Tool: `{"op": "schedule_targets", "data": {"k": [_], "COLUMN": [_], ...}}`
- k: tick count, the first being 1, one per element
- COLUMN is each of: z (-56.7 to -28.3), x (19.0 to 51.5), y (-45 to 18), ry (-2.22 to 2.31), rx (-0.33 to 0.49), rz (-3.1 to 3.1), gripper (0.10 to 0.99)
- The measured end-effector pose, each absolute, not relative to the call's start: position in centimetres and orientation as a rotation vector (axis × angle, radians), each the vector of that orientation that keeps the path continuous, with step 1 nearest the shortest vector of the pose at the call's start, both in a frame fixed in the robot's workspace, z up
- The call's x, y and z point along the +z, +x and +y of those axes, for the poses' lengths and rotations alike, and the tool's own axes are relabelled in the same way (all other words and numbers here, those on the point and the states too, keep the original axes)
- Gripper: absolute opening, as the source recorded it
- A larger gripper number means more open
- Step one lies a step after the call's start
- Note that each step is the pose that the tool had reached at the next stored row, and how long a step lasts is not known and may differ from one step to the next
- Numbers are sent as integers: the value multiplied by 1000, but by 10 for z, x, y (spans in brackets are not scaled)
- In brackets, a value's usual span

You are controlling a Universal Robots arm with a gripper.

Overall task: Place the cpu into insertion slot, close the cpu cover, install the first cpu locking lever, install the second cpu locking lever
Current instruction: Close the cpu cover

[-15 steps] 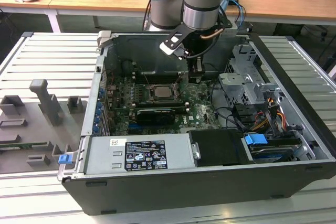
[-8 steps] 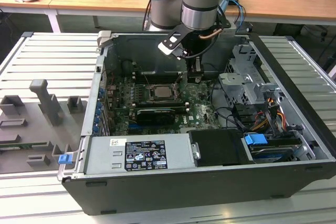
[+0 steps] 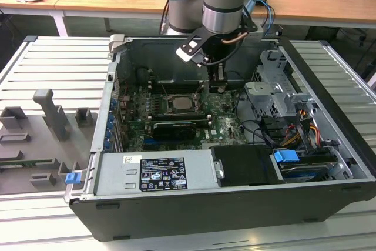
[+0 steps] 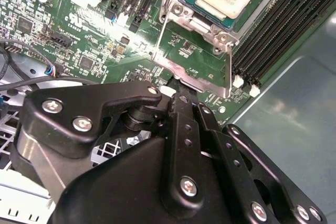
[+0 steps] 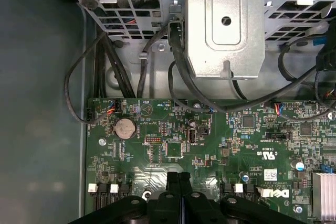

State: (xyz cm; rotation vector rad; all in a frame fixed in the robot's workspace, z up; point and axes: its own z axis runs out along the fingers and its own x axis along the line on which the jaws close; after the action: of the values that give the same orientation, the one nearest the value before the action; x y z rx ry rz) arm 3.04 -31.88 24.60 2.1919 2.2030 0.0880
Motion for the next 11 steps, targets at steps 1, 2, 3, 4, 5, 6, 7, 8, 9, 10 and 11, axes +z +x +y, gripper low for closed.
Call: {"op": "schedule_targets", "data": {"k": [1, 2, 3, 4, 5, 6, 7, 8, 9, 10, 11], "z": [-319, -319, -319, -319, -319, -319, -319, -319, -319, -319, -319], "x": [246, 246, 246, 246, 246, 246, 246, 246, 246, 246, 246], "y": [30, 29, 29, 28, 27, 27, 27, 26, 26, 26, 26], "ry": [2192, 2192, 2192, 2192, 2192, 2192, 2192, 2192, 2192, 2192, 2192], "rx": [88, 88, 88, 88, 88, 88, 88, 88, 88, 88, 88], "rz": [2203, 2203, 2203, 2203, 2203, 2203, 2203, 2203, 2203, 2203, 2203], "gripper": [106, 106, 106, 106, 106, 106, 106, 106, 106, 106, 106]}}
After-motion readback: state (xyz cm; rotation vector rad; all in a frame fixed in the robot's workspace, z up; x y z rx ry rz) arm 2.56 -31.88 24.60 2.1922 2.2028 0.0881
